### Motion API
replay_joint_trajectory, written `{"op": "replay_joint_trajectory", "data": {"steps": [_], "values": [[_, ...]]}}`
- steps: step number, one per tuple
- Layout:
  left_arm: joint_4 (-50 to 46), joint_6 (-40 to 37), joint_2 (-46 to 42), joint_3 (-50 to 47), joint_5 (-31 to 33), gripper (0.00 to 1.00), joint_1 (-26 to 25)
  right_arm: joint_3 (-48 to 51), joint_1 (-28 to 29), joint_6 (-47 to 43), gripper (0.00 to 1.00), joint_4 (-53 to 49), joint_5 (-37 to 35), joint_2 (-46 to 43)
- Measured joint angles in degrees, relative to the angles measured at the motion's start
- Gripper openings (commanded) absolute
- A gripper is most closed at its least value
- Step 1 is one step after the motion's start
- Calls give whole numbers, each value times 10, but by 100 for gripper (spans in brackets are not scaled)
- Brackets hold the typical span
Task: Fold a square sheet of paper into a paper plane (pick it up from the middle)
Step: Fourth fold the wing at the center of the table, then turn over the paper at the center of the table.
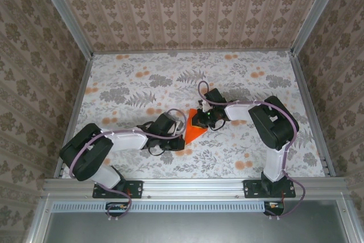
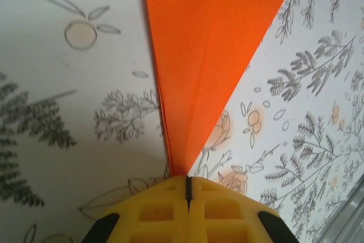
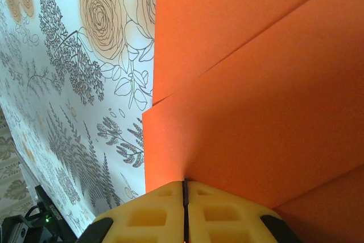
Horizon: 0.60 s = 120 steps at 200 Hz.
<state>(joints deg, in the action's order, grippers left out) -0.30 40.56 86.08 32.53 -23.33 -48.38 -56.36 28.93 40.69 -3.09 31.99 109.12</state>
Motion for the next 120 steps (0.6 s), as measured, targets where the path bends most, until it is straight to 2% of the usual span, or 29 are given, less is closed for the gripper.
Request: {"op": "replay_joint_trajectory", "data": {"steps": [36, 59, 65, 77, 102, 120], "values": [[-47, -10, -21, 0, 1, 1, 1, -4, 0, -2, 13, -4, 0, 0], [-78, -15, -46, 3, 7, 13, 14, -7, -1, 1, 21, -8, -2, -4], [-83, -16, -54, 5, 9, 20, 22, -7, -1, 1, 24, -11, -3, -9], [-88, -16, -72, 14, 17, 28, 40, -7, -3, 2, 33, -19, -7, -25], [-87, -17, -106, 37, 36, 44, 72, 0, -13, 19, 44, -25, -27, -85], [-76, -12, -118, 42, 49, 55, 89, 15, -24, 34, 47, -24, -51, -129]]}}
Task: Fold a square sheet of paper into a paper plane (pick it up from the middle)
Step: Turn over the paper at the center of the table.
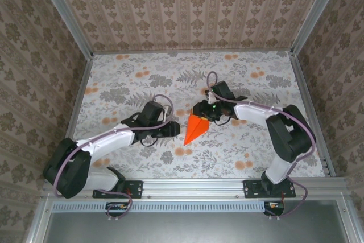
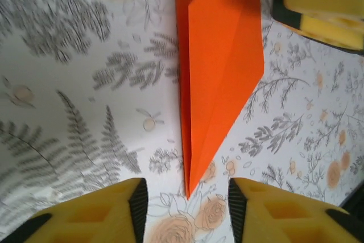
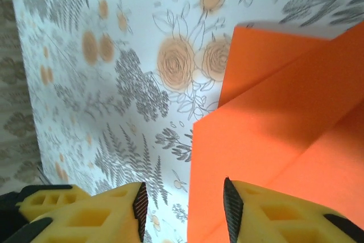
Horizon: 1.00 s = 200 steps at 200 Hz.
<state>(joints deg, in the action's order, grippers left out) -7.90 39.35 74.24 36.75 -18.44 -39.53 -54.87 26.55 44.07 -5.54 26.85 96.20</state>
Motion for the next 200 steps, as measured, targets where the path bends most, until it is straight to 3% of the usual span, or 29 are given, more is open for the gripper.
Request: {"op": "replay_joint_trajectory", "data": {"steps": [26, 81, 200], "values": [[14, 13, -1, 0, 14, 68, 18, 28, -20, 21, 50, 1, -27, -20], [68, 31, 8, -9, 25, 88, 40, 27, -26, 37, 48, 1, -25, 35], [111, 51, 40, -18, 18, 99, 56, 6, -19, 59, 38, 69, 38, 88]]}}
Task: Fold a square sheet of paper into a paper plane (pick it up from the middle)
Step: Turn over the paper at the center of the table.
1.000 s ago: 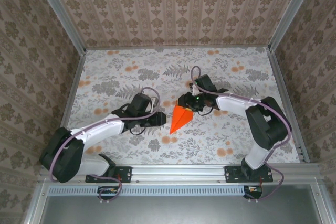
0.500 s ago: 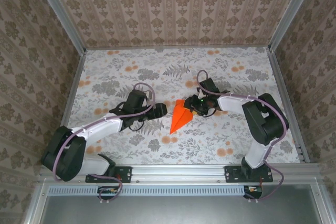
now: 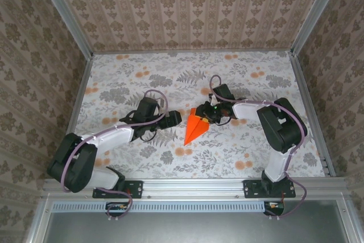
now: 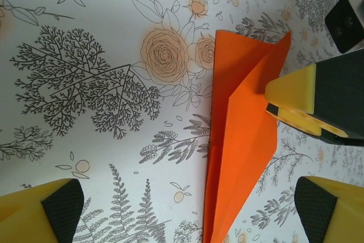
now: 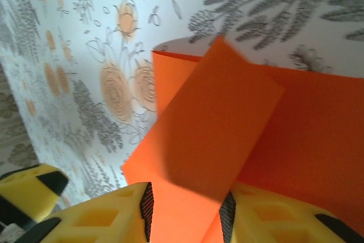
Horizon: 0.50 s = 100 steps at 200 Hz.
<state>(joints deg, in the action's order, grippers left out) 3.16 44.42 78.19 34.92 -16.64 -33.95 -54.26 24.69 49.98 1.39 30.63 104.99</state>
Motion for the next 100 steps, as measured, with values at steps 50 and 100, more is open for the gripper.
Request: {"op": "replay_joint_trajectory", "data": {"steps": [50, 100], "values": [[21, 25, 14, -5, -23, 100, 11, 16, 5, 18, 35, 54, 32, 2], [44, 49, 16, -17, -44, 100, 18, 38, 24, 30, 19, 77, 36, 16]]}}
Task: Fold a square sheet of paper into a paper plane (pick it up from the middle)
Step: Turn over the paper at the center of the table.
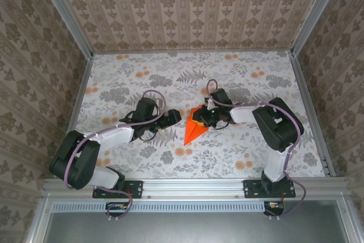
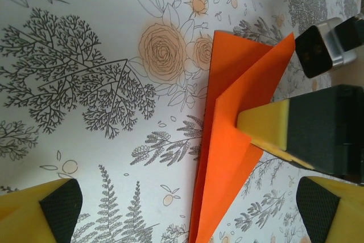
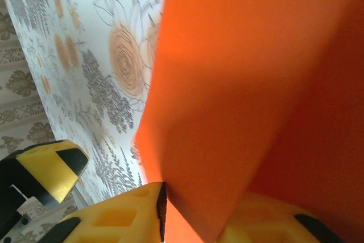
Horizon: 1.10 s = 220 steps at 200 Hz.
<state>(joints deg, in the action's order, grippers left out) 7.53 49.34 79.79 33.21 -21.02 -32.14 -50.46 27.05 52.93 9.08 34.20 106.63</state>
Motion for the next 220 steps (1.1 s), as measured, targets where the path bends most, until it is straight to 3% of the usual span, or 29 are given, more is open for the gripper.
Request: {"op": "replay_joint_trajectory", "data": {"steps": [18, 39, 88, 152, 165, 220], "values": [[9, 8, 0, -5, -11, 100, 1, 8, 2, -1, 11, 10, 8, 0], [23, 22, 0, -14, -32, 100, 5, 22, -3, 0, 8, 31, 17, -16], [85, 77, -3, -31, -96, 100, 5, 19, -43, 15, 8, 104, 103, -100], [228, 152, -20, -25, -160, 98, -27, -12, -54, 101, 10, 196, 182, -106], [259, 167, -19, -23, -166, 93, -27, -12, -54, 116, 11, 209, 192, -106], [337, 198, 8, -7, -174, 44, -27, -12, -51, 148, 16, 233, 219, -106]]}}
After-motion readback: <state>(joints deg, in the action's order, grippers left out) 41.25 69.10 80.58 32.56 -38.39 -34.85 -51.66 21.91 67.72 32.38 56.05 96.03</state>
